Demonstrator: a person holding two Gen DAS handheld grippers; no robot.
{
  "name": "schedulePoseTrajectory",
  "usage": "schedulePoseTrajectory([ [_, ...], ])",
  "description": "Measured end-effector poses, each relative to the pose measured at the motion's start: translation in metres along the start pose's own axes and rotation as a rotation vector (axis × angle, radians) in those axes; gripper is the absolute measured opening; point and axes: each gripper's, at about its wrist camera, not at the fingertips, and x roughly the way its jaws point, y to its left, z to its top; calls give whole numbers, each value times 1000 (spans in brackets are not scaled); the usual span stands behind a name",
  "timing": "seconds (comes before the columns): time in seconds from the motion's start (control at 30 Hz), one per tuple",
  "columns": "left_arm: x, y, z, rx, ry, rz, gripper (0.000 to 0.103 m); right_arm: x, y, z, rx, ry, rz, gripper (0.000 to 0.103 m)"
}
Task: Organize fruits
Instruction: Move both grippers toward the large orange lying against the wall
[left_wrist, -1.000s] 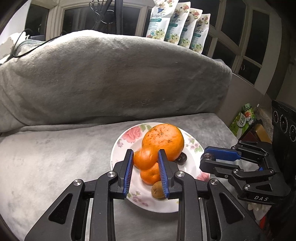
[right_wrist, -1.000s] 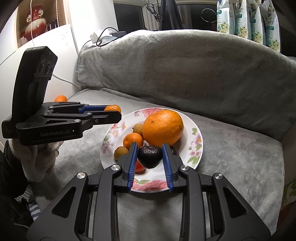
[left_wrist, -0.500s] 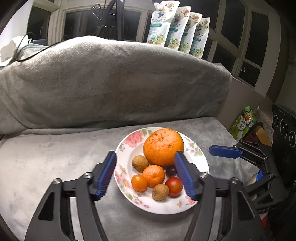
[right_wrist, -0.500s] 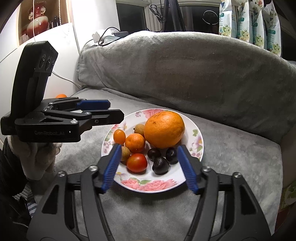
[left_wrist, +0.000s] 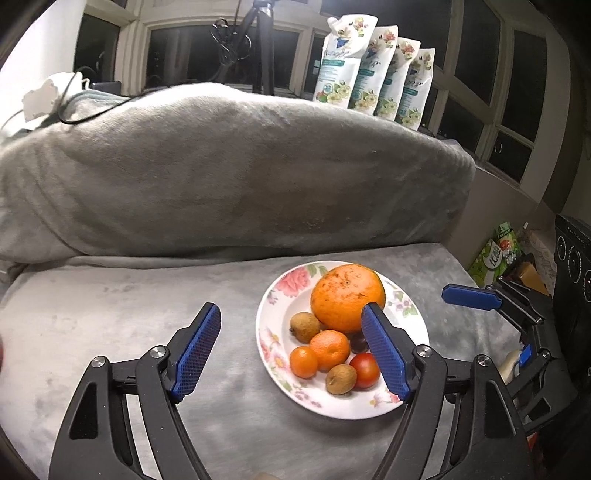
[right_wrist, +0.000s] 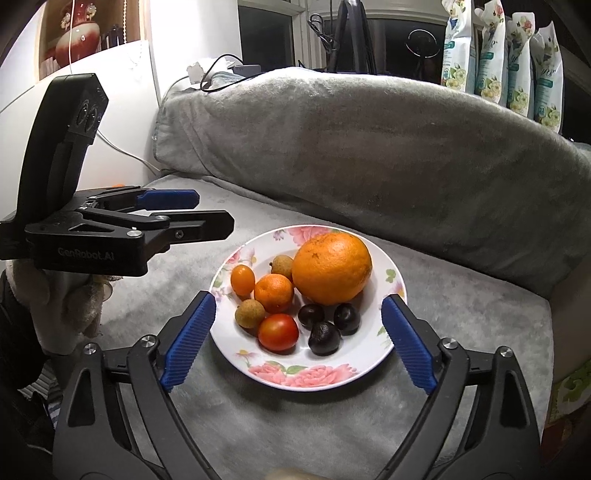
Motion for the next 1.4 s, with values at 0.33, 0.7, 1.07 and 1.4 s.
schedulePoseTrajectory([
  [0.33,-19,11,1,-8,-32,24,79,1,17,13,-25,-14,-44,97],
  [0.7,-44,31,-1,-41,-78,59,79,1,40,28,-69,-25,-47,97],
  [1.07,-69,62,-4,-81,-119,109,79,17,69,49,-103,-29,-28,97],
  [1.4,-94,103,-16,-139,-145,165,79,40,97,79,-105,-29,39,97],
])
